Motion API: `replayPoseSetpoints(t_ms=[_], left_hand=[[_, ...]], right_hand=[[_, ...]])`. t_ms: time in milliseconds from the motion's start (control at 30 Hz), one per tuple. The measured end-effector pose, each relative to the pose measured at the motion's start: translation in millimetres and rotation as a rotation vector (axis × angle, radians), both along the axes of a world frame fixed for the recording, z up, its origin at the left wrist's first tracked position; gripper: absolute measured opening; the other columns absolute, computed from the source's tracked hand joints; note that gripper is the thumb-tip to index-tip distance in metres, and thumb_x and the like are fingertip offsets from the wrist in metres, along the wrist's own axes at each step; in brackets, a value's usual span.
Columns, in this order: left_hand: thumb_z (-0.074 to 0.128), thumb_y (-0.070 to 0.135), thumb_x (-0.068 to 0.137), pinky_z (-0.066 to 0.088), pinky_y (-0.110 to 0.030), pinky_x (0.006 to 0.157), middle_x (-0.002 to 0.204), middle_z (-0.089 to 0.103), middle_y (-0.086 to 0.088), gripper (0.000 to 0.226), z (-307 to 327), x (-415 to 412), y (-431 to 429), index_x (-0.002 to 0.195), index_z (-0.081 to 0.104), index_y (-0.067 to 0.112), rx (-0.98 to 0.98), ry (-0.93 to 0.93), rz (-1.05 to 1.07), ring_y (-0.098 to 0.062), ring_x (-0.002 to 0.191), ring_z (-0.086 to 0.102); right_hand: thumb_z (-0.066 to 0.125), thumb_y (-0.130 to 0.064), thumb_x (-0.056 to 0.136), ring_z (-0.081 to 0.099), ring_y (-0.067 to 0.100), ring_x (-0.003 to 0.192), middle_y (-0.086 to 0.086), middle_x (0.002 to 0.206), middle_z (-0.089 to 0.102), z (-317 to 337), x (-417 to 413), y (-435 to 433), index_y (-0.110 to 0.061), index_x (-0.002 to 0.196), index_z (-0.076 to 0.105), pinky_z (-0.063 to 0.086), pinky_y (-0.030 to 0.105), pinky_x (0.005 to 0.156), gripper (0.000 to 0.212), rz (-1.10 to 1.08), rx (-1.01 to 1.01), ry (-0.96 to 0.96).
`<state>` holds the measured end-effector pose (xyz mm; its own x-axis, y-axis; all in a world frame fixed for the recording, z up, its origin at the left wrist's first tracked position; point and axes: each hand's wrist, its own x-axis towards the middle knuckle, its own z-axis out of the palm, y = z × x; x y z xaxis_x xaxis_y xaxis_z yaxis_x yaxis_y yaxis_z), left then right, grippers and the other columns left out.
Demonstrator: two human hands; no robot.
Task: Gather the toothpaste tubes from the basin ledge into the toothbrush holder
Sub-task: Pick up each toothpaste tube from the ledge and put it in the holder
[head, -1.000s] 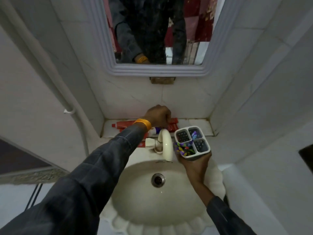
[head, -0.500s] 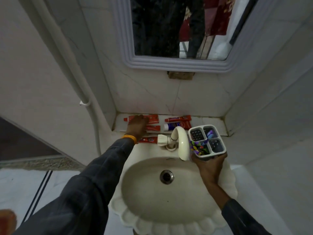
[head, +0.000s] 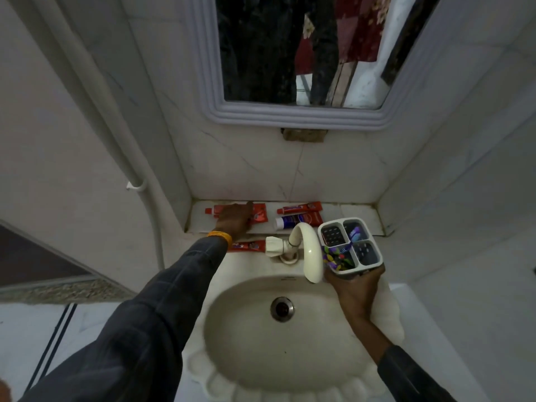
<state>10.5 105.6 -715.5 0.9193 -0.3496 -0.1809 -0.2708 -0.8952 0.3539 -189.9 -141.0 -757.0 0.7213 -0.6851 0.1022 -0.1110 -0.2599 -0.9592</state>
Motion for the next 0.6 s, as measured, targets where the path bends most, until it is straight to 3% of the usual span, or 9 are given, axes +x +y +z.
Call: replayPoseSetpoints(t_ms=[100,233,300,367,400,500,600], left_hand=[[0.054,0.029,0.097,0.05,-0.044,0.099,0.129,0.06,-0.016,0.044,7.6,3.4,4.9,0.137,0.042,0.019,-0.095,0.021,0.026,-0.035,0.114,0.06],[0.069,0.037,0.086,0.055,-0.042,0.091,0.115,0.07,-0.011,0.039,55.9,14.5,-14.4,0.119,0.06,0.02,-0.279,-0.062,0.066,-0.031,0.101,0.067],[0.076,0.044,0.077,0.057,-0.041,0.087,0.102,0.074,-0.007,0.039,86.0,17.2,-28.2,0.105,0.067,0.018,-0.416,-0.074,0.048,-0.024,0.092,0.069],[0.08,0.041,0.074,0.06,-0.042,0.081,0.09,0.074,-0.003,0.035,107.4,17.6,-38.3,0.094,0.069,0.015,-0.541,-0.056,-0.044,-0.018,0.083,0.071],[0.081,0.038,0.075,0.061,-0.04,0.078,0.088,0.074,-0.003,0.033,116.4,14.8,-44.8,0.093,0.069,0.013,-0.584,-0.048,-0.106,-0.016,0.081,0.072],[0.081,0.032,0.076,0.062,-0.031,0.073,0.087,0.074,-0.004,0.032,144.2,-4.7,-82.2,0.093,0.069,0.008,-0.627,-0.044,-0.275,-0.014,0.078,0.072],[0.082,0.033,0.074,0.059,-0.032,0.075,0.087,0.073,-0.003,0.03,147.2,-19.9,-112.2,0.09,0.07,0.01,-0.592,-0.052,-0.348,-0.015,0.078,0.069]], right_hand=[[0.103,0.0,0.054,0.06,0.029,0.138,0.012,0.152,0.056,-0.1,-1.5,1.6,-0.013,0.148,0.035,0.052,0.056,0.113,0.117,-0.012,0.001,0.014],[0.103,0.001,0.054,0.059,0.026,0.139,0.01,0.152,0.056,5.2,-2.7,-4.5,-0.01,0.15,0.035,0.052,0.048,0.114,0.117,-0.012,0.02,0.009],[0.103,0.0,0.054,0.06,0.025,0.136,0.01,0.149,0.058,13.6,-4.8,-2.2,-0.008,0.148,0.037,0.053,0.027,0.111,0.115,-0.024,0.025,0.0],[0.103,0.002,0.054,0.061,0.023,0.131,0.011,0.145,0.06,13.7,-0.5,5.5,-0.005,0.146,0.039,0.047,0.001,0.097,0.113,-0.005,0.057,0.002],[0.103,0.003,0.054,0.061,0.021,0.129,0.009,0.143,0.06,11.9,0.9,8.3,-0.004,0.146,0.039,0.045,-0.004,0.091,0.112,-0.003,0.068,0.008],[0.104,0.001,0.053,0.062,0.021,0.128,0.007,0.142,0.061,16.8,-0.1,7.6,-0.006,0.146,0.04,0.046,-0.004,0.09,0.113,-0.006,0.078,0.002],[0.104,0.0,0.052,0.063,0.021,0.127,0.009,0.142,0.062,16.5,0.1,5.0,-0.007,0.146,0.039,0.048,-0.002,0.091,0.114,-0.009,0.086,0.001]])
